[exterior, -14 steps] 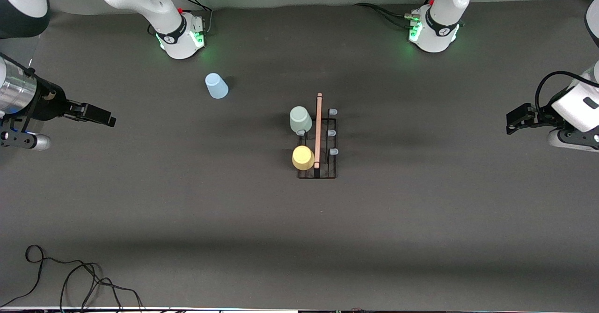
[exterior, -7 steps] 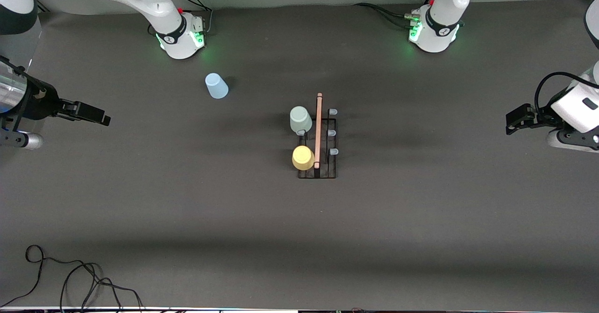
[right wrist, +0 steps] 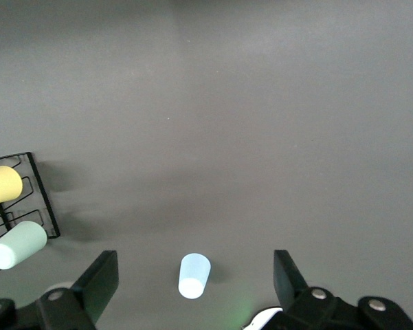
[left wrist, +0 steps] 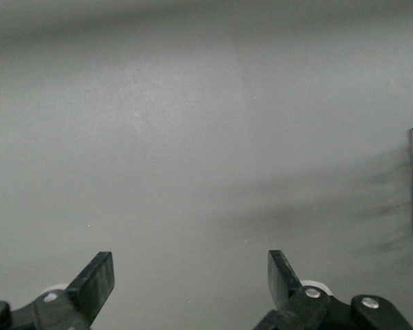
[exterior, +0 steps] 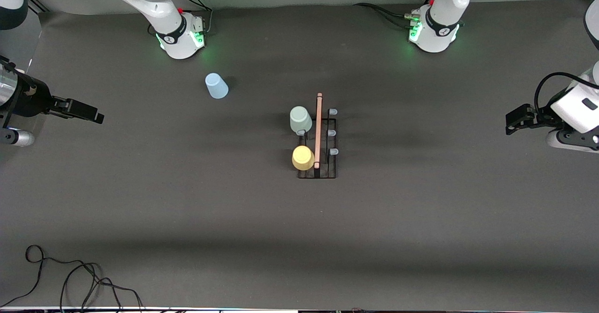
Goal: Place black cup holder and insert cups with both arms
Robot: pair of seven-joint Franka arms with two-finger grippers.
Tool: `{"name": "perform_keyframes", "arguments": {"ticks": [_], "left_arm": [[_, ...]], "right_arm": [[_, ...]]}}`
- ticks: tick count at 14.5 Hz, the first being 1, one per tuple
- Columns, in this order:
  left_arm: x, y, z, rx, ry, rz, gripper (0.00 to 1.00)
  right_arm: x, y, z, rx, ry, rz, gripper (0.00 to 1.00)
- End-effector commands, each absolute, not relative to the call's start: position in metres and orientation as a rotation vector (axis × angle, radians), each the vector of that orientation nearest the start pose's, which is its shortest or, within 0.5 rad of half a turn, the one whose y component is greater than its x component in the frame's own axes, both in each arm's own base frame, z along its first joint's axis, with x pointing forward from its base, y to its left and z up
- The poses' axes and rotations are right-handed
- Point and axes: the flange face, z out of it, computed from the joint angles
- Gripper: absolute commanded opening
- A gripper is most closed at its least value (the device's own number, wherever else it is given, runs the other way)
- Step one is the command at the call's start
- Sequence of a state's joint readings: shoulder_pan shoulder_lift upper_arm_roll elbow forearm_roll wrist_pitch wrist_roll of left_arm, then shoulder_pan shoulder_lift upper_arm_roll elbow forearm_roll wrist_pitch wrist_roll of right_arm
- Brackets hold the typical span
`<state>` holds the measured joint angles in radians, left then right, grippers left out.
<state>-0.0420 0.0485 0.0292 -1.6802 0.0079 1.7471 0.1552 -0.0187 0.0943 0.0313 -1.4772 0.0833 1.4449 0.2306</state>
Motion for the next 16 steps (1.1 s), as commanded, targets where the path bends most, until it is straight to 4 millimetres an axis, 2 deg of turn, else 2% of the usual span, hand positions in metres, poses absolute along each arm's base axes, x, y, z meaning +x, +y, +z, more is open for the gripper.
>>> {"name": "perform_keyframes", "arguments": {"ticks": [1, 5, 7, 10, 11, 13, 15, 16], "left_arm": [[0.577, -0.006, 0.563, -3.105, 0.275, -0.036, 1.0], [0.575, -0.005, 0.564, -3.108, 0.259, -0.021, 1.0], [0.577, -0.006, 0.567, -3.109, 0.251, -0.038, 1.0], [0.576, -0.005, 0.571, -3.109, 0.246, -0.043, 1.0], [0.575, -0.004, 0.572, -3.109, 0.246, -0.043, 1.0], [0.576, 0.01, 0.571, -3.111, 0.227, -0.043, 1.0], [0.577, 0.01, 0.571, -3.112, 0.229, -0.048, 1.0], [0.576, 0.01, 0.571, -3.113, 0.226, -0.048, 1.0]], "right_arm": [[0.564, 0.016, 0.61, -3.074, 0.289, 0.157, 1.0], [0.564, 0.019, 0.612, -3.112, 0.276, 0.028, 1.0], [0.555, 0.017, 0.613, -3.117, 0.219, 0.017, 1.0], [0.547, 0.014, 0.605, -3.122, 0.176, 0.019, 1.0], [0.548, 0.015, 0.605, -3.122, 0.174, 0.019, 1.0], [0.55, 0.016, 0.609, -3.121, 0.171, 0.014, 1.0], [0.558, 0.016, 0.622, -3.123, 0.163, -0.029, 1.0], [0.561, 0.017, 0.622, -3.14, 0.157, -0.029, 1.0]]}}
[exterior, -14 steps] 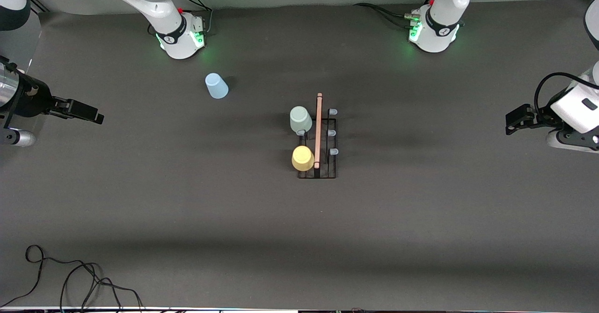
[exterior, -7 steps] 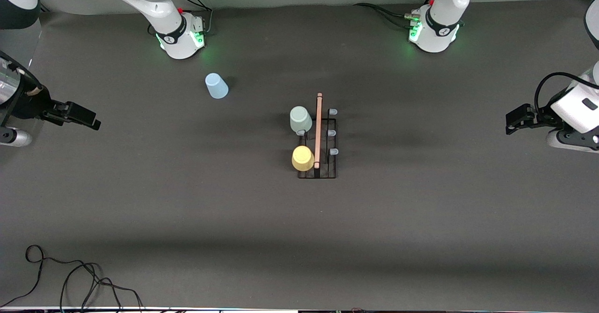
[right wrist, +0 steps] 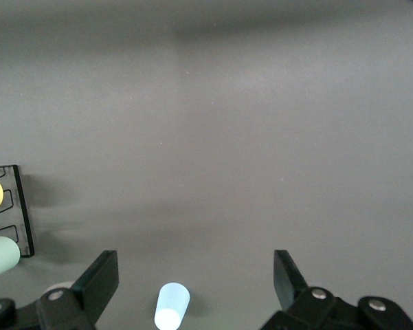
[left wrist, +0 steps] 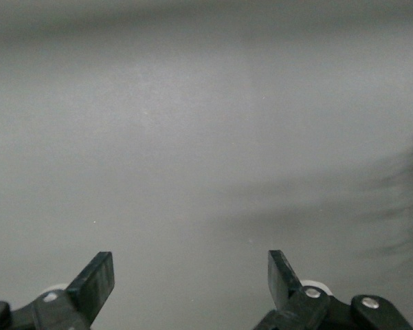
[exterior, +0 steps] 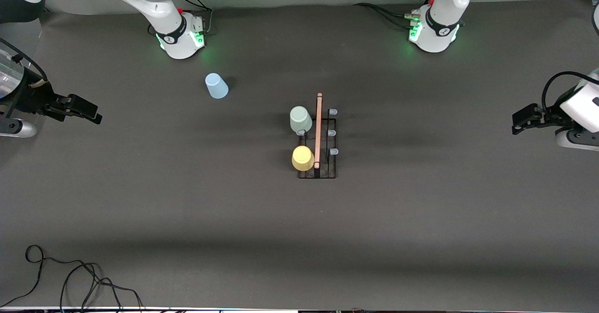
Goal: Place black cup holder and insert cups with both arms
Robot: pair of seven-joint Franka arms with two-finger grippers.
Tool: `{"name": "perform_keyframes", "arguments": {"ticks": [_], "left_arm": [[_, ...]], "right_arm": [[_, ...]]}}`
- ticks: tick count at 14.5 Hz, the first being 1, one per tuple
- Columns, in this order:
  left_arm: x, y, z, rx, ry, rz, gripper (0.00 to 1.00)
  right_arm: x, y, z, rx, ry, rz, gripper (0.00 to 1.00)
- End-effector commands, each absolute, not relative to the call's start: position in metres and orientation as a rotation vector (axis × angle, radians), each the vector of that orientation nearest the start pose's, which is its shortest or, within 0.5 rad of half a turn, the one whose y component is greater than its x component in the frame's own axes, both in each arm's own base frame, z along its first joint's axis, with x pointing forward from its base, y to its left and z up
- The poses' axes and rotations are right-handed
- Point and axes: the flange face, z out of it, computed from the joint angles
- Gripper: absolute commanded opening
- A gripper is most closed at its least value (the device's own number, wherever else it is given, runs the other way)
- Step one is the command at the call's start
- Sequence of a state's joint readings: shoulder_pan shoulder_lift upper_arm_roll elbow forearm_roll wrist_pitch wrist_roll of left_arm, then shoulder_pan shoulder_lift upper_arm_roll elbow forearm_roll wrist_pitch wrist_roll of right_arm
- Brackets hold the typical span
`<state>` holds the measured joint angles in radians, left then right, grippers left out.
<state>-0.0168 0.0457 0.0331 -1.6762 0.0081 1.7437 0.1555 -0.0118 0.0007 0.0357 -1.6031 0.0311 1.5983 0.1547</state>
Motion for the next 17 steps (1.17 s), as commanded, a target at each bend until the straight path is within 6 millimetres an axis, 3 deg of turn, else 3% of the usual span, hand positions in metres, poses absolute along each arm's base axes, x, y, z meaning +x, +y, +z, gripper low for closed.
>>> {"name": "perform_keyframes", "arguments": {"ticks": [1, 6, 17], "left_arm": [[0.576, 0.01, 0.571, -3.113, 0.224, -0.048, 1.0], [0.577, 0.007, 0.572, -3.114, 0.212, -0.046, 1.0], [0.579, 0.001, 0.574, -3.11, 0.222, -0.053, 1.0]], "right_arm": [[0.561, 0.016, 0.622, -3.148, 0.157, -0.028, 1.0], [0.563, 0.021, 0.607, -3.15, 0.142, 0.039, 1.0], [0.561, 0.019, 0.607, -3.15, 0.147, 0.057, 1.0]]}}
